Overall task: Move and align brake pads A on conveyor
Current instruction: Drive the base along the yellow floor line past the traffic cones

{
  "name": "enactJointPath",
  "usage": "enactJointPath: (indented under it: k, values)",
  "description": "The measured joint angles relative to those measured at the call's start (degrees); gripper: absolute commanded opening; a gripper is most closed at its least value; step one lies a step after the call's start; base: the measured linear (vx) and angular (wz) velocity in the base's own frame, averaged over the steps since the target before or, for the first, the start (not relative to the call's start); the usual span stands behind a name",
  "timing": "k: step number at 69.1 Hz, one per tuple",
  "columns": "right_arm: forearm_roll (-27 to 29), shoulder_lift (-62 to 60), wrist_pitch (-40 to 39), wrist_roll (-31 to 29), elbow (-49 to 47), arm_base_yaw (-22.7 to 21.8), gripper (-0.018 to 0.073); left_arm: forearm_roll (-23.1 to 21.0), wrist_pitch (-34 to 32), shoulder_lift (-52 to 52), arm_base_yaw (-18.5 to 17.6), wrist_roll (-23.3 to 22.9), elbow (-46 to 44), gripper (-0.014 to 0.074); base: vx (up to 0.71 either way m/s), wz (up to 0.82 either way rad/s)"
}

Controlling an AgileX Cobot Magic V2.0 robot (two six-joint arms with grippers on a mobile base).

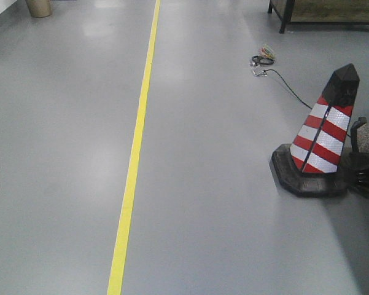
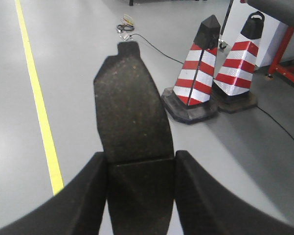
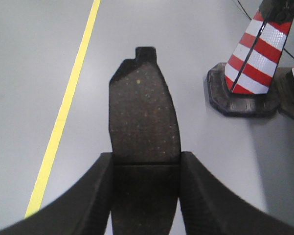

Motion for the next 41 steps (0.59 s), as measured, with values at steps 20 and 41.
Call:
enactJointPath:
  k: [20, 41]
  values:
    - [0.0, 0.0, 0.0, 0.0, 0.0, 0.0, 0.0087, 0.0, 0.0, 0.0, 0.0, 0.0, 0.0, 0.0177, 0.5, -0.04]
    - [0.0, 0.0, 0.0, 0.0, 0.0, 0.0, 0.0087, 0.0, 0.0, 0.0, 0.0, 0.0, 0.0, 0.0177, 0.47, -0.03]
